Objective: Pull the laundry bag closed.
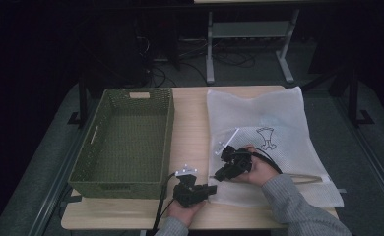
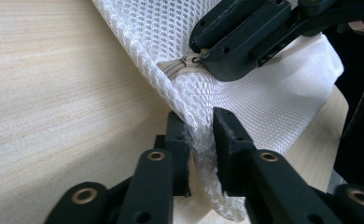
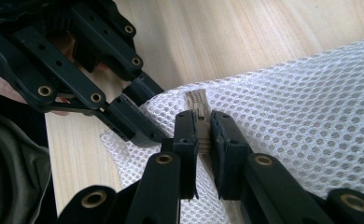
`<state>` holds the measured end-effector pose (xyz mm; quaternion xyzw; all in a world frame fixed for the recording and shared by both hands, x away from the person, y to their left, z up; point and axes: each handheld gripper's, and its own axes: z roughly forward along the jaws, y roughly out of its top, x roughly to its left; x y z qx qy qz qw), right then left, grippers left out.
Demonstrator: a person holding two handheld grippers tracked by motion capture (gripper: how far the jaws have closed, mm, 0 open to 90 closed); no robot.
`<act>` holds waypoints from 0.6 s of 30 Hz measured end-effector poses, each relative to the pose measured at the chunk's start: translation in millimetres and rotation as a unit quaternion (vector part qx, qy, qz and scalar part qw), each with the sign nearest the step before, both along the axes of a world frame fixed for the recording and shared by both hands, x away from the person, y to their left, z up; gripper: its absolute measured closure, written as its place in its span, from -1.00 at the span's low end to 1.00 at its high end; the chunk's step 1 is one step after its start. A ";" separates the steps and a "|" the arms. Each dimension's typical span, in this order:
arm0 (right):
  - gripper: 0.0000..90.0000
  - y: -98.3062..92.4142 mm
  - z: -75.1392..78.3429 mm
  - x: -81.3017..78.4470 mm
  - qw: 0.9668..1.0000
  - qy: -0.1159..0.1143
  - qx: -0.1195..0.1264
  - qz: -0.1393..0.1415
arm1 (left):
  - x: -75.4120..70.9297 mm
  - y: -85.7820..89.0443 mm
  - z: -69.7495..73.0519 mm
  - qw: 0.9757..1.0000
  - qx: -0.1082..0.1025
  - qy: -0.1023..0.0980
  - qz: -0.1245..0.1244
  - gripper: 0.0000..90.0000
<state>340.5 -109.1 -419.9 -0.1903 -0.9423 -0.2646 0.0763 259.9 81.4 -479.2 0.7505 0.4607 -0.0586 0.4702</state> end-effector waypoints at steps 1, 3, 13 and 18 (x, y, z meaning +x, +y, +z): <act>0.80 -0.5 0.9 -0.3 1.000 0.001 0.001 0.000 | 0.5 0.8 1.0 1.000 -0.002 0.001 0.003 0.59; 0.80 -1.8 3.2 -1.0 1.000 0.000 0.002 0.000 | 1.8 2.4 3.5 1.000 -0.003 -0.002 0.007 0.44; 0.80 -3.7 5.4 -4.3 1.000 -0.001 -0.005 0.008 | 6.6 3.8 7.4 1.000 -0.016 -0.008 0.024 0.54; 0.80 -2.8 3.1 -5.5 1.000 -0.005 -0.009 0.015 | 6.7 4.3 6.6 1.000 -0.009 -0.013 0.025 0.74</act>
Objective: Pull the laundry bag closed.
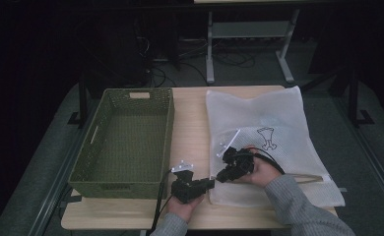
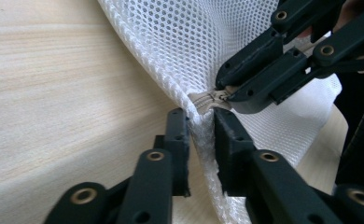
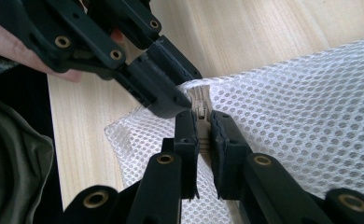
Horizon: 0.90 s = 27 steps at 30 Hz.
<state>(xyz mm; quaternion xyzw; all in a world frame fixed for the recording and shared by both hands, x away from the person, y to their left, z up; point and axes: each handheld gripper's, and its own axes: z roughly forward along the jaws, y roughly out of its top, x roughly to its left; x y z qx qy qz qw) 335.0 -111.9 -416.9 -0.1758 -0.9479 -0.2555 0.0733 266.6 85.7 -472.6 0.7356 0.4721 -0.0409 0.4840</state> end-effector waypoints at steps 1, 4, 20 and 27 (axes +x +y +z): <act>0.80 0.3 -0.2 -0.2 1.000 0.000 -0.001 0.000 | 0.0 0.0 0.1 1.000 0.002 -0.001 0.000 0.76; 0.81 0.4 -0.9 -1.2 1.000 -0.003 -0.002 0.003 | -2.3 -1.2 1.2 1.000 0.017 -0.016 0.002 0.82; 0.81 -4.9 6.5 -2.8 1.000 -0.012 0.002 0.001 | -5.3 2.8 14.3 0.999 0.020 -0.033 0.010 0.87; 0.81 -11.4 11.2 -3.8 1.000 -0.016 0.001 -0.002 | -5.3 2.7 17.3 0.999 0.018 -0.035 0.008 0.87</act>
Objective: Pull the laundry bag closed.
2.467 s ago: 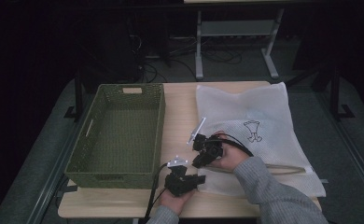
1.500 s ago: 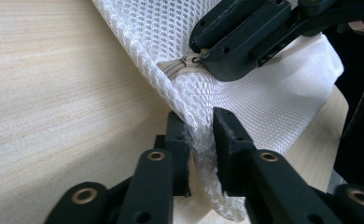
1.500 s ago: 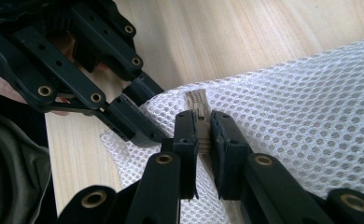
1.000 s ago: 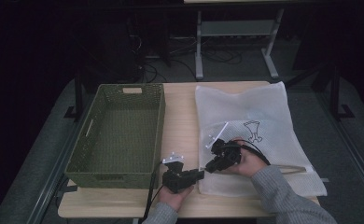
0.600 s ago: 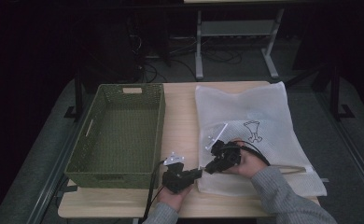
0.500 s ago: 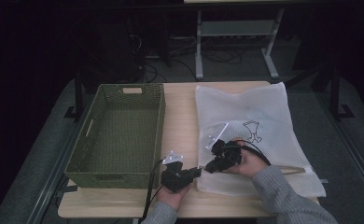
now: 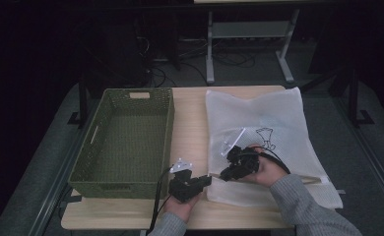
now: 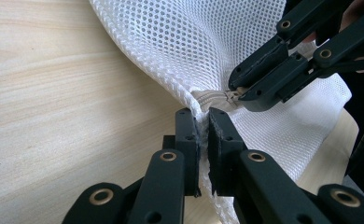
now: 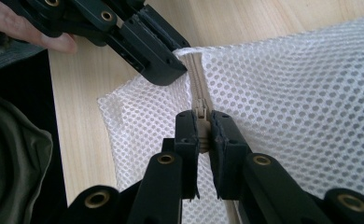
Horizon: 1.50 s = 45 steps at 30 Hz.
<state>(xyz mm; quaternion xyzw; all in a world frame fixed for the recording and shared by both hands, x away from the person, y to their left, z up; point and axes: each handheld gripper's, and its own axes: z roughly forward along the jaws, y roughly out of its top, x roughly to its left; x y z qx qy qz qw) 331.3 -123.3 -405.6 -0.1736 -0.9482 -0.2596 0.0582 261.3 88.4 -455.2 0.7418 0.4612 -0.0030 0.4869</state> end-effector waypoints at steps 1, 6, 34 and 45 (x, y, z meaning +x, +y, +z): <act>0.81 -1.0 0.2 -0.4 1.000 0.001 0.000 0.000 | -0.4 -0.2 0.2 1.000 0.000 0.000 0.000 0.86; 0.81 -3.9 1.3 -2.3 1.000 -0.001 -0.002 0.000 | -1.2 0.4 1.5 1.000 0.005 -0.003 -0.001 0.86; 0.81 -29.8 11.1 -9.9 1.000 -0.007 -0.002 -0.017 | -3.3 7.0 3.9 1.000 0.022 -0.015 0.002 0.85; 0.81 -40.3 14.5 -12.1 1.000 -0.011 -0.001 -0.022 | -3.1 8.7 4.6 1.000 0.026 -0.017 0.000 0.85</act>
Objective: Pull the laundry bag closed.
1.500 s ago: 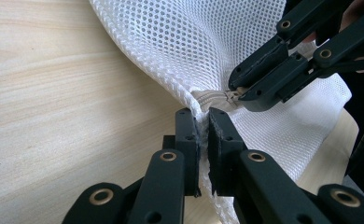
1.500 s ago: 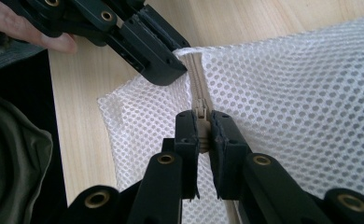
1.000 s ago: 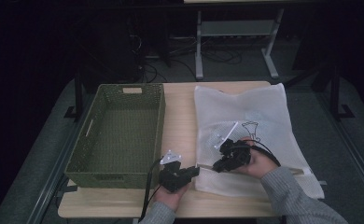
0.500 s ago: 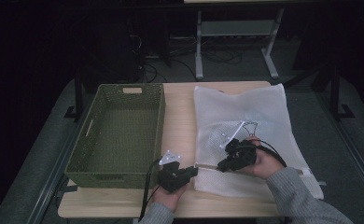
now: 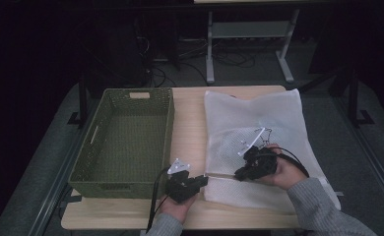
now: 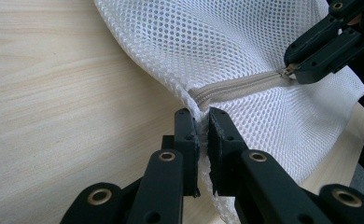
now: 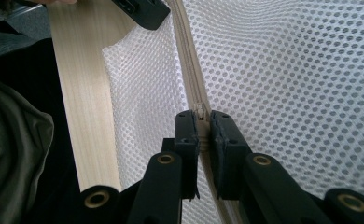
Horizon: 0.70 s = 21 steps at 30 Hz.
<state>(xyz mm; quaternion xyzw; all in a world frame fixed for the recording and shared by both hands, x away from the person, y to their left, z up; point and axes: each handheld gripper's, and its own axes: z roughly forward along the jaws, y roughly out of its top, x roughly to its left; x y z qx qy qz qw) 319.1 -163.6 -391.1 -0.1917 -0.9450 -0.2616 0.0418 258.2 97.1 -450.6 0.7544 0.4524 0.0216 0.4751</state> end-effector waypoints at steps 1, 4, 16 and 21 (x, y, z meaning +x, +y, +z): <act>0.81 -1.0 0.5 -0.4 1.000 0.001 0.002 -0.002 | 0.0 0.1 0.1 1.000 0.000 0.000 0.000 0.85; 0.81 -3.6 2.0 -0.9 1.000 -0.001 0.003 -0.003 | -0.1 0.3 0.3 1.000 0.001 -0.001 -0.001 0.85; 0.81 -13.7 8.8 -4.0 1.000 -0.005 0.001 -0.006 | -1.7 -0.7 1.0 1.000 0.014 -0.009 -0.004 0.84; 0.81 -17.9 9.6 -5.2 1.000 -0.006 0.002 -0.008 | -2.0 -1.5 1.6 1.000 0.019 -0.010 -0.005 0.84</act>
